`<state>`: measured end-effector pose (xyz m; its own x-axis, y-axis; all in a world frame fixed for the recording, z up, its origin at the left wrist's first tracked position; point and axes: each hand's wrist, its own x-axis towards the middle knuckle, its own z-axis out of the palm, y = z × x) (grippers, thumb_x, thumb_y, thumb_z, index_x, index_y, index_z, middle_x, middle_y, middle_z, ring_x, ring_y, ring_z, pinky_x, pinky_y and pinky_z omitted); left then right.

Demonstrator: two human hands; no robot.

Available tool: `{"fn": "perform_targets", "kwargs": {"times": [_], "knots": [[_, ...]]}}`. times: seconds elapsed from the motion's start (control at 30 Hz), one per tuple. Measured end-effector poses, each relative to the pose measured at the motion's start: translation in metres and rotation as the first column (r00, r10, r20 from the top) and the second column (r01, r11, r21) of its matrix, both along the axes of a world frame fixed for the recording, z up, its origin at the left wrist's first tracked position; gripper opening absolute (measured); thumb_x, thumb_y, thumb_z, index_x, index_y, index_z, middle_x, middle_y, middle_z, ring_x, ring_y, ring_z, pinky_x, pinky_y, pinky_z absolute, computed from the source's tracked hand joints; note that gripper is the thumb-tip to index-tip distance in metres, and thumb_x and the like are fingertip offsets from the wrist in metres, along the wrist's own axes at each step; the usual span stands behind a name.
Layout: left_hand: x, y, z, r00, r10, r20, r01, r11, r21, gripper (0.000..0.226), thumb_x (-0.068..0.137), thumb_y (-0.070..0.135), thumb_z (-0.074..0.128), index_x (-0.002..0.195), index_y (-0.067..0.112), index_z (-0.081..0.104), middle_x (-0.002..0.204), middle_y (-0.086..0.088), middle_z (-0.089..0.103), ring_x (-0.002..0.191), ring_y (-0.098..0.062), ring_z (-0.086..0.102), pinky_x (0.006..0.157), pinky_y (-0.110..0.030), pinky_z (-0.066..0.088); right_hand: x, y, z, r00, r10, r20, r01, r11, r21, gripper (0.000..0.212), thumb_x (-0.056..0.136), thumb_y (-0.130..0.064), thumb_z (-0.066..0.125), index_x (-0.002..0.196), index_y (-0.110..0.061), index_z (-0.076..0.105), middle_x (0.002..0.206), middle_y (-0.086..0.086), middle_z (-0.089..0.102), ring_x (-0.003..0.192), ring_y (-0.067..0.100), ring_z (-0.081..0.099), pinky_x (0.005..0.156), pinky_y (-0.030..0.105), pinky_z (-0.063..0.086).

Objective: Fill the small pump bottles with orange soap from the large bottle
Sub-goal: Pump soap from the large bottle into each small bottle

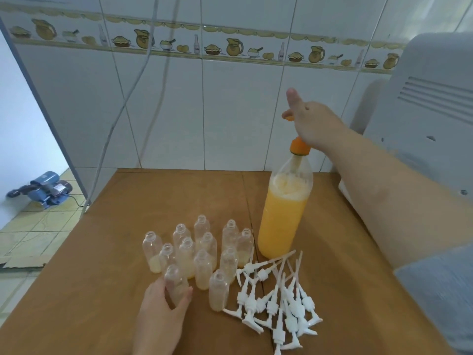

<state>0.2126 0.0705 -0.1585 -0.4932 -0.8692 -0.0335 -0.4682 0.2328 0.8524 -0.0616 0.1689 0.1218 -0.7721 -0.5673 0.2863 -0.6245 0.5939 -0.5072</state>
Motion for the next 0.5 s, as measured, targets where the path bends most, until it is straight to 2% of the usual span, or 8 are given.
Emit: {"fn": "perform_targets", "kwargs": {"times": [0.03, 0.1, 0.13, 0.2, 0.27, 0.37, 0.43, 0.5], "knots": [[0.004, 0.002, 0.002, 0.999, 0.022, -0.033, -0.022, 1.000, 0.010, 0.025, 0.076, 0.038, 0.073, 0.089, 0.036, 0.052, 0.101, 0.002, 0.055, 0.081, -0.014, 0.057, 0.074, -0.029, 0.046, -0.002, 0.004, 0.002, 0.998, 0.052, 0.045, -0.051, 0.998, -0.036, 0.078, 0.097, -0.058, 0.006, 0.120, -0.010, 0.063, 0.123, 0.006, 0.061, 0.107, 0.022, 0.054, 0.092, 0.034, 0.035], [0.012, 0.004, 0.016, 0.987, 0.078, -0.140, -0.077, 0.997, 0.013, 0.041, 0.063, 0.060, 0.065, 0.095, 0.039, 0.052, 0.101, 0.002, 0.054, 0.082, -0.017, 0.058, 0.070, -0.014, 0.044, -0.008, 0.011, 0.005, 0.990, 0.109, 0.090, -0.101, 0.991, -0.084, 0.074, 0.097, -0.058, 0.005, 0.122, -0.018, 0.062, 0.124, -0.002, 0.060, 0.110, 0.014, 0.050, 0.095, 0.029, 0.030], [0.015, 0.004, 0.028, 0.975, 0.094, -0.199, -0.096, 0.995, -0.003, 0.045, 0.056, 0.068, 0.057, 0.095, 0.046, 0.050, 0.099, 0.008, 0.052, 0.084, -0.015, 0.058, 0.070, -0.013, 0.044, -0.011, 0.014, 0.006, 0.989, 0.119, 0.085, -0.113, 0.991, -0.070, 0.073, 0.097, -0.057, 0.006, 0.122, -0.019, 0.062, 0.125, -0.002, 0.059, 0.111, 0.013, 0.049, 0.096, 0.029, 0.029], [0.012, 0.003, 0.060, 0.967, 0.034, -0.251, -0.063, 0.992, -0.107, 0.041, 0.058, 0.074, 0.049, 0.095, 0.056, 0.047, 0.098, 0.016, 0.049, 0.092, -0.002, 0.054, 0.074, -0.022, 0.044, -0.015, 0.016, 0.007, 0.989, 0.140, 0.058, -0.140, 0.990, -0.002, 0.072, 0.097, -0.056, 0.006, 0.119, -0.020, 0.064, 0.127, 0.005, 0.058, 0.115, 0.019, 0.049, 0.095, 0.032, 0.030], [-0.002, 0.003, 0.099, 0.960, -0.107, -0.258, 0.032, 0.960, -0.277, 0.037, 0.072, 0.069, 0.051, 0.104, 0.050, 0.048, 0.099, 0.019, 0.047, 0.096, 0.008, 0.049, 0.076, -0.020, 0.040, -0.017, 0.014, 0.005, 0.983, 0.184, 0.023, -0.184, 0.983, 0.022, 0.070, 0.098, -0.054, 0.008, 0.113, -0.021, 0.067, 0.123, 0.008, 0.060, 0.111, 0.023, 0.052, 0.090, 0.032, 0.032], [-0.042, 0.003, 0.152, 0.917, -0.300, -0.264, 0.149, 0.869, -0.472, 0.029, 0.087, 0.047, 0.061, 0.109, 0.030, 0.052, 0.097, 0.017, 0.052, 0.092, 0.009, 0.049, 0.074, -0.013, 0.039, -0.018, 0.011, 0.006, 0.973, 0.228, -0.022, -0.228, 0.974, -0.005, 0.067, 0.100, -0.051, 0.010, 0.108, -0.019, 0.069, 0.119, 0.000, 0.061, 0.103, 0.016, 0.052, 0.089, 0.030, 0.033], [-0.074, 0.005, 0.177, 0.887, -0.397, -0.236, 0.274, 0.864, -0.422, 0.031, 0.088, 0.040, 0.060, 0.116, 0.031, 0.050, 0.099, 0.019, 0.057, 0.092, 0.009, 0.053, 0.077, -0.012, 0.042, -0.021, 0.013, 0.004, 0.971, 0.239, -0.002, -0.238, 0.971, -0.023, 0.065, 0.101, -0.048, 0.011, 0.105, -0.020, 0.070, 0.114, -0.004, 0.060, 0.101, 0.013, 0.050, 0.088, 0.028, 0.031], [-0.104, 0.005, 0.191, 0.866, -0.444, -0.231, 0.348, 0.866, -0.358, 0.043, 0.089, 0.038, 0.060, 0.128, 0.029, 0.047, 0.103, 0.016, 0.059, 0.093, 0.004, 0.055, 0.079, -0.013, 0.044, -0.022, 0.013, 0.000, 0.974, 0.222, 0.033, -0.220, 0.973, -0.066, 0.064, 0.101, -0.047, 0.011, 0.104, -0.022, 0.070, 0.114, -0.005, 0.061, 0.102, 0.015, 0.052, 0.087, 0.029, 0.033]]}}
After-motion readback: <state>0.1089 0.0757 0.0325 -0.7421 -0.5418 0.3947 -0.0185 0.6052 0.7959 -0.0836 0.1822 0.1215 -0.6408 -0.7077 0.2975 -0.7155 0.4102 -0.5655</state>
